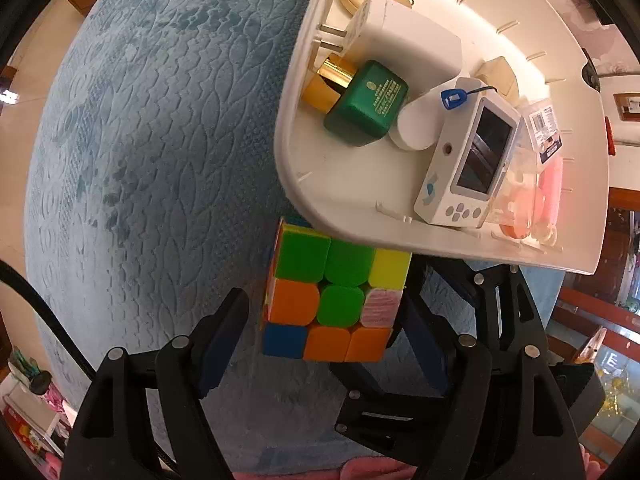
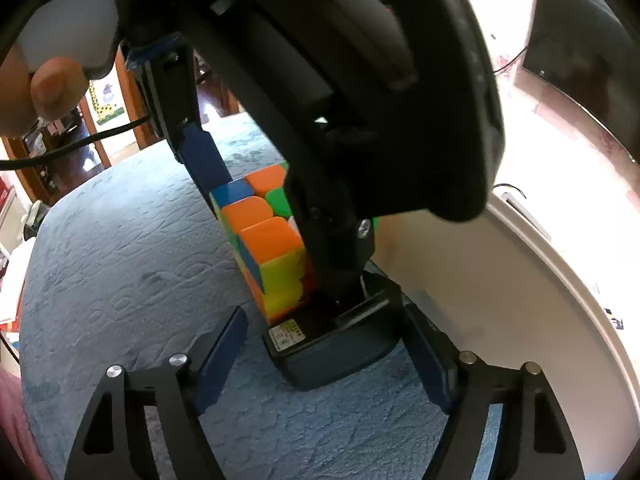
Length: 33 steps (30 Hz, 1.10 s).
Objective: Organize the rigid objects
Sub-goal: 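Grasp the Rubik's cube with the left tool while the right tool grasps the black charger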
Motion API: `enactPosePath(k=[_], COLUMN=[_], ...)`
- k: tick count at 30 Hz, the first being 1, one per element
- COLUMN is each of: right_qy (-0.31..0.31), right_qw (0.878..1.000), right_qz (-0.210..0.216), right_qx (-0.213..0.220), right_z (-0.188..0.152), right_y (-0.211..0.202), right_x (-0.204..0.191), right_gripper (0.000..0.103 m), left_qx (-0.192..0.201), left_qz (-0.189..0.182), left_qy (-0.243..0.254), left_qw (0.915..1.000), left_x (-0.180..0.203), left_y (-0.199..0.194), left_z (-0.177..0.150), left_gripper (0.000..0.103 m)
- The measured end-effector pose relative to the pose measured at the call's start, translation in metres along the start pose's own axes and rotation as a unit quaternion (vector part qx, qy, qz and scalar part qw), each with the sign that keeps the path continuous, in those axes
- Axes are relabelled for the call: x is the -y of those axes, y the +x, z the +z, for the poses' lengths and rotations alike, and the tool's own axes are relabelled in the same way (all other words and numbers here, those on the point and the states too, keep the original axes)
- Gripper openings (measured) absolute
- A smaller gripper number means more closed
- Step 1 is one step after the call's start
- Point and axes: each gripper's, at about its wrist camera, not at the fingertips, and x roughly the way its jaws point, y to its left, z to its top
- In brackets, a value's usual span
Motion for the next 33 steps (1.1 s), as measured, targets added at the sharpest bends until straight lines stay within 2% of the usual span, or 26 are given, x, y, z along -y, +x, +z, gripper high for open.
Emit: enactPosePath(k=[4, 13, 18, 24, 33], right_qy=[0.011, 0.008, -0.011, -0.028, -0.006], right_qw=[1.0, 1.0, 1.0, 0.999, 0.997], right_qz=[-0.001, -0.003, -0.015, -0.026, -0.048], right_qx=[0.003, -0.007, -0.015, -0.027, -0.056], right_z=[-0.006, 0.0, -0.006, -0.014, -0.018], right_y=[-0.006, -0.007, -0.018, -0.035, -0.047], right_x=[0.003, 0.007, 0.01, 0.012, -0.001], right_gripper=[0.064, 0.064, 0.064, 0.064, 0.064], left_qx=[-0.001, -0.003, 0.011, 0.016, 0.009], left_qz=[0.005, -0.005, -0.009, -0.043, -0.058], left_qy=[0.0, -0.016, -0.026, -0.043, -0.055], left_qw=[1.0, 0.9999, 0.9995, 0.998, 0.9967], left_x=[0.003, -0.002, -0.013, -0.027, -0.039], left_y=[0.004, 0.011, 0.001, -0.003, 0.0], left_z=[0.005, 0.012, 0.004, -0.001, -0.013], left_gripper=[0.08, 0.079, 0.078, 0.069, 0.068])
